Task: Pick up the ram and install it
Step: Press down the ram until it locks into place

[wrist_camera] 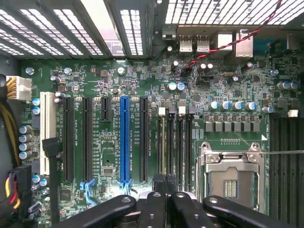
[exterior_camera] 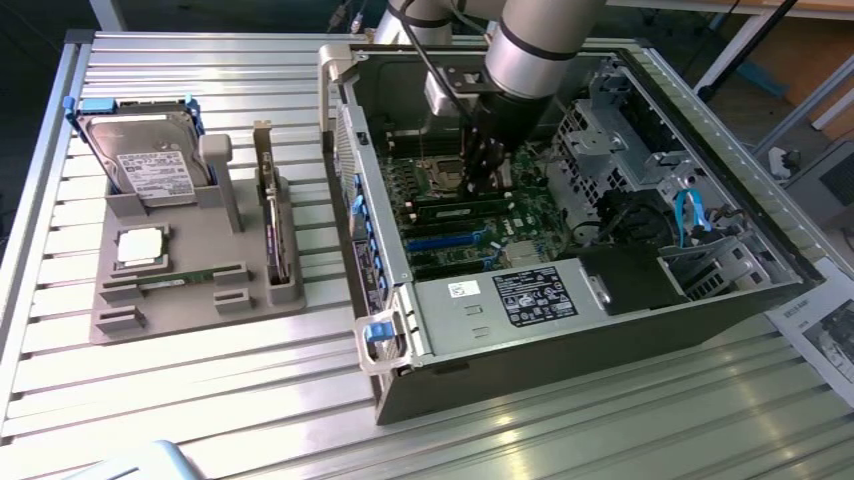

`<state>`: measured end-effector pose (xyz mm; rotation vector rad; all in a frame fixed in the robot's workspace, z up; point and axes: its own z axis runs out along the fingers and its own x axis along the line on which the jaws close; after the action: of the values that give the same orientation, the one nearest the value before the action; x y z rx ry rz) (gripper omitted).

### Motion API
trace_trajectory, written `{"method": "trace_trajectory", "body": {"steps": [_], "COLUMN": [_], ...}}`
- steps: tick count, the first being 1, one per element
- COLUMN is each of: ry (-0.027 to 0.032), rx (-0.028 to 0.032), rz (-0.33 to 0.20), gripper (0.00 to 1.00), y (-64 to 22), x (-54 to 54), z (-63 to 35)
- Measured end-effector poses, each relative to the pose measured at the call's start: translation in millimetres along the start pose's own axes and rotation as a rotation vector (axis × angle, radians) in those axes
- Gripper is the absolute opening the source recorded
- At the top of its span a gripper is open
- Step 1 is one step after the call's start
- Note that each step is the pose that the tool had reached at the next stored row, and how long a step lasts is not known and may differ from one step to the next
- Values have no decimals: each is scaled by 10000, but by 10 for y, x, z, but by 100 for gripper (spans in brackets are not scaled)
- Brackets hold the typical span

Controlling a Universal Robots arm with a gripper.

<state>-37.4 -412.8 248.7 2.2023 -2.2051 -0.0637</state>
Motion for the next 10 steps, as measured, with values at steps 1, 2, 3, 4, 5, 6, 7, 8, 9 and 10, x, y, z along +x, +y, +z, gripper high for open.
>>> {"method": "trace_trajectory", "body": {"steps": [1,2,3,4,5,6,7,8,9,10], "ry": [-2,-2,-1,-1,-1,0,2,1,0,-1], "rx": [1,1,1,1,0,7,15,24,37,48], "rz": [0,-1,0,0,-1,0,0,0,0,0], "gripper": [10,10,10,10,10,10,10,10,10,10], "y": [0,0,0,3,16,47,71,93,117,138], "x": [0,0,0,0,0,0,1,0,0,0], "z": [1,0,0,0,1,2,3,4,5,7]}}
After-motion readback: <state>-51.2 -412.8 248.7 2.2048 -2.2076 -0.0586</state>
